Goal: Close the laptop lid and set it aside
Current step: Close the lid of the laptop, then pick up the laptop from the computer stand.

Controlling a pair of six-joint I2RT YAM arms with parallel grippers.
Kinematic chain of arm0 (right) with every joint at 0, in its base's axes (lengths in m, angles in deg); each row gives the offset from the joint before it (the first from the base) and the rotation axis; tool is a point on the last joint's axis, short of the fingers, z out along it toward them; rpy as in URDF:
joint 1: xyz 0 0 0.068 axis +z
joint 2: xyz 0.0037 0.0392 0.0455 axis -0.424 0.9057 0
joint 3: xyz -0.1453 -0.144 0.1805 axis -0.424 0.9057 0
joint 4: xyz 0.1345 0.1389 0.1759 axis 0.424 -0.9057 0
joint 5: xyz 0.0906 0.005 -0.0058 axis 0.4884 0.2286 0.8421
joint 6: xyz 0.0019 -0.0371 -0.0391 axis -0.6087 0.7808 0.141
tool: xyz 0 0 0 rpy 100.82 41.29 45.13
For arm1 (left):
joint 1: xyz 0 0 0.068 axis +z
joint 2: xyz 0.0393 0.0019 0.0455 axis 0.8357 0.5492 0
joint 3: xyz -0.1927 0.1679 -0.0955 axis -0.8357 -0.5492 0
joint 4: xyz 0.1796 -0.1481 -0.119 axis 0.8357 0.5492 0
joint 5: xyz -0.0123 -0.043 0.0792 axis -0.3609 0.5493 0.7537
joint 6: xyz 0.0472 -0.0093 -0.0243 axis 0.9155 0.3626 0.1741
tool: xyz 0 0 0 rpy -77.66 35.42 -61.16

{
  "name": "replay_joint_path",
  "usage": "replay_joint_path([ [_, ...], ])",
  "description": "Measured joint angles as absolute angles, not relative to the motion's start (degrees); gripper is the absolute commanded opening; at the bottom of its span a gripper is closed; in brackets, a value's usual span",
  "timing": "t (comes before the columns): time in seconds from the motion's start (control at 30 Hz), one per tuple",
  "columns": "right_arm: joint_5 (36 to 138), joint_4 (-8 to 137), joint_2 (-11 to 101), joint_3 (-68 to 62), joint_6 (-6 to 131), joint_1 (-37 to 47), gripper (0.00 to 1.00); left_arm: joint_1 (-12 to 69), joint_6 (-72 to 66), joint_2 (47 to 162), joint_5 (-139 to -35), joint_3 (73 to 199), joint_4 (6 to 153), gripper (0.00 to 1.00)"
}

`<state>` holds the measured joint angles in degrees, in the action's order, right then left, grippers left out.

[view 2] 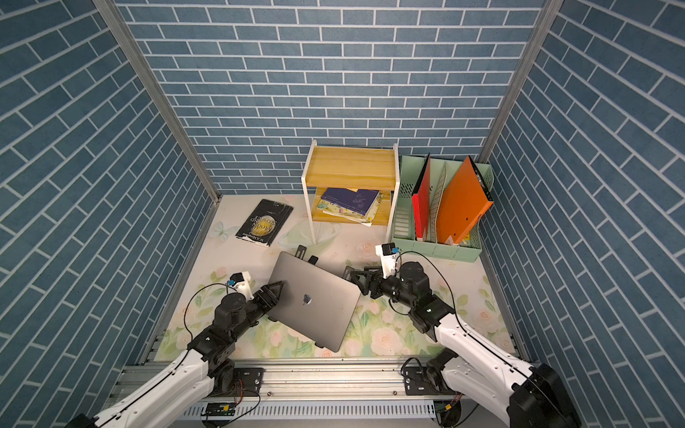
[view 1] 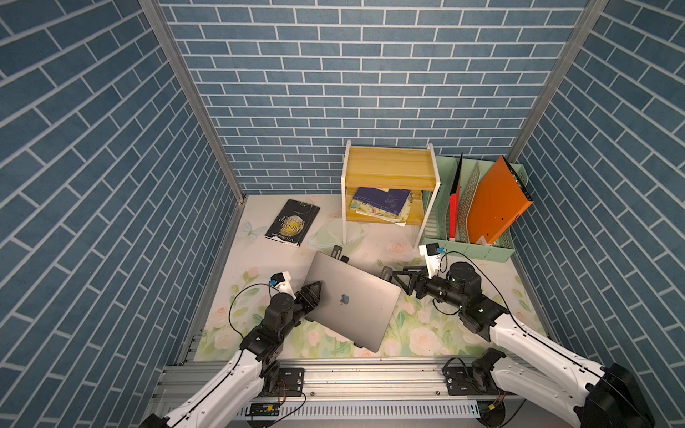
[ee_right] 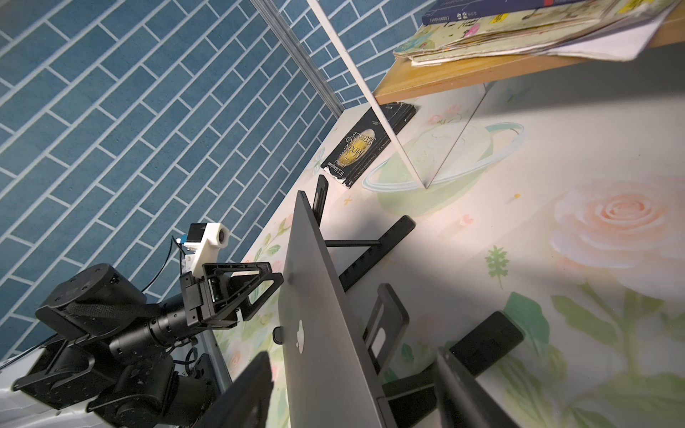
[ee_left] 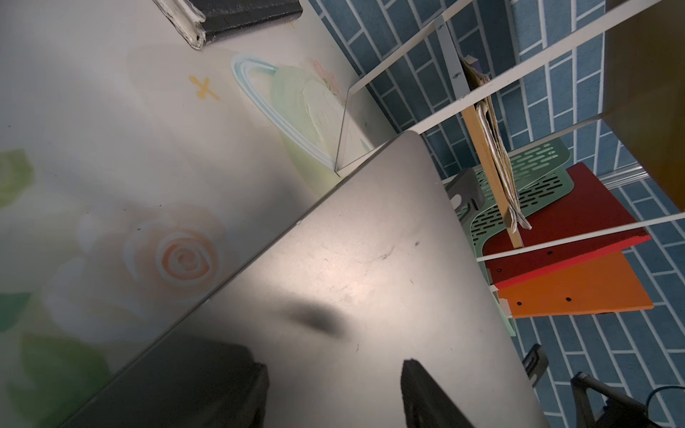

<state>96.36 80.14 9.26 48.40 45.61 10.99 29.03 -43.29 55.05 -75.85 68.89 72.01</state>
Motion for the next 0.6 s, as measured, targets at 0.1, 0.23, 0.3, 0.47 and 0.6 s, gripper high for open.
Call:
replay_joint_path([
  [0.1, 97.3, 80.03, 7.05, 49.85, 45.0, 9.83, 0.76, 29.07, -42.04, 52.06, -75.48, 72.06, 75.88, 0.75],
  [0.23, 100.82, 80.21, 4.16, 52.8, 43.27, 7.38, 0.78, 29.07, -41.19, 50.44, -76.33, 77.05, 76.88, 0.8],
  [0.3, 103.09, 80.54, 3.86, 53.82, 42.16, 6.38, 0.8, 29.07, -41.54, 50.6, -77.38, 78.55, 76.66, 0.8],
  [0.47, 107.94, 82.98, 5.26, 56.23, 39.14, 5.44, 0.81, 29.12, -42.39, 53.2, -80.79, 81.24, 75.92, 0.8],
  [0.6, 108.93, 85.3, 4.51, 58.96, 36.24, 5.37, 0.81, 29.27, -41.12, 56.39, -80.96, 84.76, 76.12, 0.8],
])
